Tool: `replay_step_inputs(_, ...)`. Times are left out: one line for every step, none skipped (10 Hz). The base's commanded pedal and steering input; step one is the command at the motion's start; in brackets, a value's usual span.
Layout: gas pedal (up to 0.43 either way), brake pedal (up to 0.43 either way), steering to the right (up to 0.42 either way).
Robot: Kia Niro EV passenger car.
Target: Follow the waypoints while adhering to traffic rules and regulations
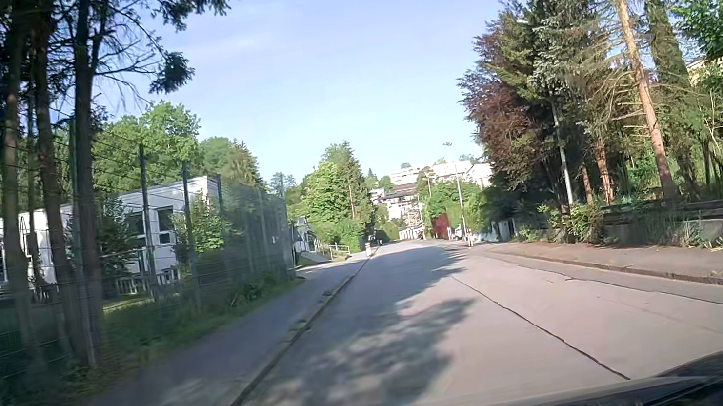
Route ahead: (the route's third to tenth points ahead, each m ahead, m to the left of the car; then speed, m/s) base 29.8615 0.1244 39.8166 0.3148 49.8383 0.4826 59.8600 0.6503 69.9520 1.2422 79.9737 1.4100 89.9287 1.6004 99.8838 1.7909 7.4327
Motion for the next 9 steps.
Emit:
replay_step_inputs(0.177,0.000,0.033)
replay_step_inputs(0.177,0.000,0.030)
replay_step_inputs(0.177,0.000,0.025)
replay_step_inputs(0.177,0.000,0.018)
replay_step_inputs(0.177,0.000,0.010)
replay_step_inputs(0.177,0.000,0.005)
replay_step_inputs(0.177,0.000,0.001)
replay_step_inputs(0.177,0.000,0.001)
replay_step_inputs(0.177,0.000,0.001)
